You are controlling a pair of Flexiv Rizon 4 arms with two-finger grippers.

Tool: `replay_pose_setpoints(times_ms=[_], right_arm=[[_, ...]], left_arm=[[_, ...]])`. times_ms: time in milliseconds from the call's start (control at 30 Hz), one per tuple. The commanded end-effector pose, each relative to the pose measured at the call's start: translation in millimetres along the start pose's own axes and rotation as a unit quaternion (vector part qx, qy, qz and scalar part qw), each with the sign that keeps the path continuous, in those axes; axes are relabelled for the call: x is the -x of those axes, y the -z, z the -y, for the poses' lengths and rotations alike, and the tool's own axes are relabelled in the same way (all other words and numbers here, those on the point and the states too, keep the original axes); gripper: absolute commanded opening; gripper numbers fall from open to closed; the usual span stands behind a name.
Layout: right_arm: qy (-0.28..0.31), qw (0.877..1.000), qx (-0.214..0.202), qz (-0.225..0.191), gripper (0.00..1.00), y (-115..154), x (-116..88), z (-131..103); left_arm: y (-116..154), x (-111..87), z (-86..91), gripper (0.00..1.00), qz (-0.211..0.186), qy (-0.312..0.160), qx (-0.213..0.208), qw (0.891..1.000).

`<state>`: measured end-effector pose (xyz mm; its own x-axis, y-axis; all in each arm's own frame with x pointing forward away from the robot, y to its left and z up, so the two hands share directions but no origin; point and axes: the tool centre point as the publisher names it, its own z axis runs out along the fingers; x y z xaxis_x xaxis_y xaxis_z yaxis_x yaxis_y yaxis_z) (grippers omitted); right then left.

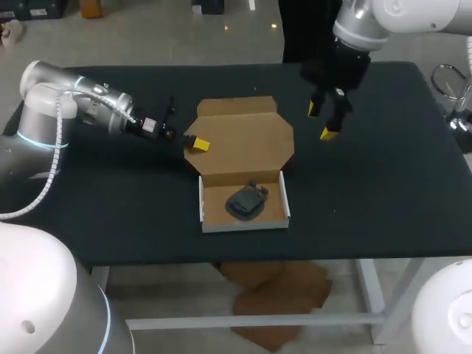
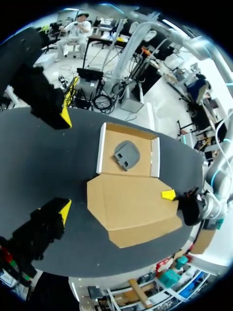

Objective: Assemble the packaging by folding the flat box into shape, placing the metal phone stand inside, and closing the box properly

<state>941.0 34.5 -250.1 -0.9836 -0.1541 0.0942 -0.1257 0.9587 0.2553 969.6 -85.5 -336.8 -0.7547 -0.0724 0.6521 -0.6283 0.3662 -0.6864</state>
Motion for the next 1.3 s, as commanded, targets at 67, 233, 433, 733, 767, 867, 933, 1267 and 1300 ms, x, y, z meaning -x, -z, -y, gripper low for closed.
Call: replay_pose_setpoints(times_ms=[67,233,433,733,767,867,933,1267,1300], right_arm=[[0.002,1.0,-0.003,-0.001,1.0,4,2,-5],[0.005,1.0,-0.009,0.002,1.0,9,3,-6],[0.01,1.0,-0.014,0.006,1.0,13,8,-12],[0.012,1.0,-0.019,0.01,1.0,18,16,-19],[0.012,1.0,-0.02,0.011,1.0,19,17,-20],[0.012,1.0,-0.022,0.014,1.0,21,19,-22],[0.012,1.0,-0.024,0.015,1.0,22,20,-24],[0.016,0.999,-0.029,0.017,1.0,23,25,-32],[0.016,0.999,-0.029,0.017,1.0,24,25,-32]], left_arm=[[1,-4.9,-3.1,0.0,0.006,0.0,0.001,1.0],[1,-4.9,-3.1,0.0,0.006,0.0,0.001,1.0],[1,-4.9,-3.1,0.0,0.006,0.0,0.001,1.0],[-1,-6.4,-1.2,0.0,0.022,-0.033,0.014,0.999],[-2,-7.6,-1.3,0.0,0.028,-0.036,0.012,0.999],[-1,-12.7,-2.1,0.0,0.042,-0.062,0.013,0.997],[-1,-14.4,-2.3,0.0,0.047,-0.074,0.012,0.996],[1,-20.5,-4.7,0.0,0.07,-0.138,0.0,0.988],[2,-21.9,-4.7,0.0,0.074,-0.146,-0.003,0.986]])
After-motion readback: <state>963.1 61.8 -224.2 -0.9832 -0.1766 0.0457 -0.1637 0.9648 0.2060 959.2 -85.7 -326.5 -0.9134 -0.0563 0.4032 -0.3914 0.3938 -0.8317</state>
